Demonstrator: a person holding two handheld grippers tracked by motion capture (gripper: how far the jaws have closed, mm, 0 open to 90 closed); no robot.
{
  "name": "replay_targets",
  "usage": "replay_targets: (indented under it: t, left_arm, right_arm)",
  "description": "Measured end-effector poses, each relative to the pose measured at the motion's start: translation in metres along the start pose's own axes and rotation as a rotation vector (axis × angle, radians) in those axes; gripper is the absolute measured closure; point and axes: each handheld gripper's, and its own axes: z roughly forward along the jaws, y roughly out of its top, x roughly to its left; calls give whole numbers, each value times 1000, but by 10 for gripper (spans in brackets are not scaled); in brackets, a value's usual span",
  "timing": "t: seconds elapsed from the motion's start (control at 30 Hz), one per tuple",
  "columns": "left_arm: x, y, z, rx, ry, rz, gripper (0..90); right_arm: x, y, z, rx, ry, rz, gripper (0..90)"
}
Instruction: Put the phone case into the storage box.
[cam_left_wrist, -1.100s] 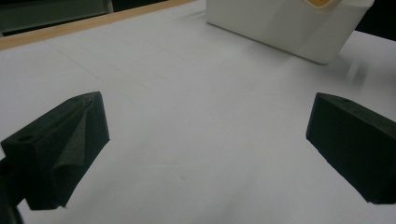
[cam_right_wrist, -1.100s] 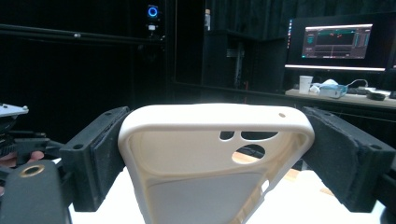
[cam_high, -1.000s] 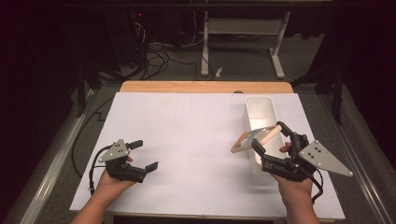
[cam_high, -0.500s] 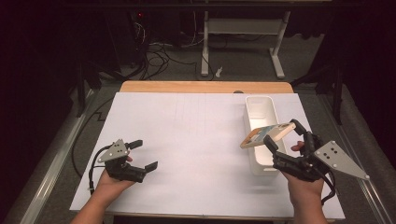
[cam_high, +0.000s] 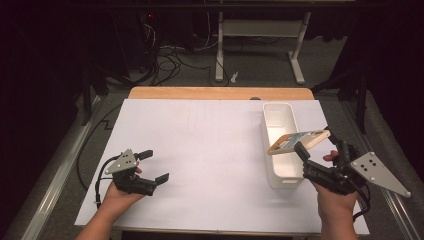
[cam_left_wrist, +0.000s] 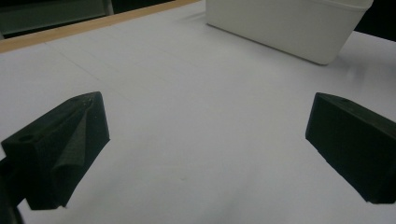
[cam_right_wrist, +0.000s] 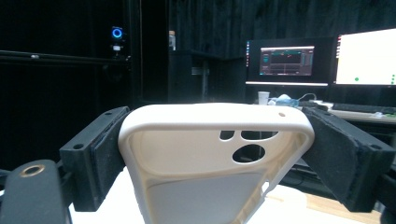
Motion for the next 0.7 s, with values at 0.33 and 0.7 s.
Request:
replay_targets:
  t: [0.33, 0.7]
  left_arm:
    - [0, 1, -1, -3, 0, 1, 7]
    - [0, 0, -1, -2, -1, 1, 7]
  right_arm:
    - [-9, -1, -5, -3, -42, -3, 129]
    - [-14, -1, -9, -5, -68, -7, 129]
